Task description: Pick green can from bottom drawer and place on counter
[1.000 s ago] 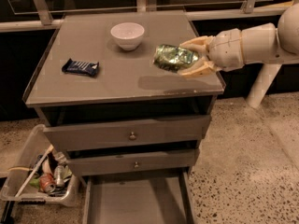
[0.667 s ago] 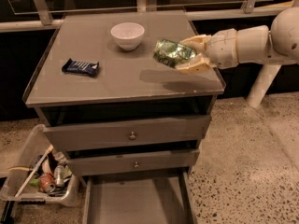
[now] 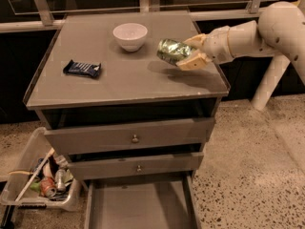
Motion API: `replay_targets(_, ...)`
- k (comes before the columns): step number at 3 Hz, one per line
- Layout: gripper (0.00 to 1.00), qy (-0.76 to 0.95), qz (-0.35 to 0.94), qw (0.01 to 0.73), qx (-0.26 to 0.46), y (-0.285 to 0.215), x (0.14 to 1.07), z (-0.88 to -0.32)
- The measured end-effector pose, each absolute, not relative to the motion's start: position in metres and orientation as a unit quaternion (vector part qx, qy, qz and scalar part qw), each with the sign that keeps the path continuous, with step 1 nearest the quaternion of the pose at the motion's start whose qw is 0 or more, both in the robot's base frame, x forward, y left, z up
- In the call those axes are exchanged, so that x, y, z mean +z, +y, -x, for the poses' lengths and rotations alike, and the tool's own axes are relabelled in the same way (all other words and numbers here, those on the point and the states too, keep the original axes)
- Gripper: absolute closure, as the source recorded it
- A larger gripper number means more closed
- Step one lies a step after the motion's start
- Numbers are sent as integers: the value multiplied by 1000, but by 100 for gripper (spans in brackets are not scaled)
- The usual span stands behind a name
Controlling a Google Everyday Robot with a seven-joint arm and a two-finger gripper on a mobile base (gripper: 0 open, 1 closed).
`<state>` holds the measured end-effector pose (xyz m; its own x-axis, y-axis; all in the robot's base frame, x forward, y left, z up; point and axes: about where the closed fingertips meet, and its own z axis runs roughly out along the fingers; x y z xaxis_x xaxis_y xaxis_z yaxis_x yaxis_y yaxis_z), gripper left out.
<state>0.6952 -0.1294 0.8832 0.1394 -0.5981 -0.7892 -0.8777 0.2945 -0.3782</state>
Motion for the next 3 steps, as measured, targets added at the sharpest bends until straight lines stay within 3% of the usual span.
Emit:
replay_targets(2, 100, 678, 583, 416, 166, -124, 840, -717)
replay_targets(3, 100, 678, 583, 416, 166, -124, 846, -717)
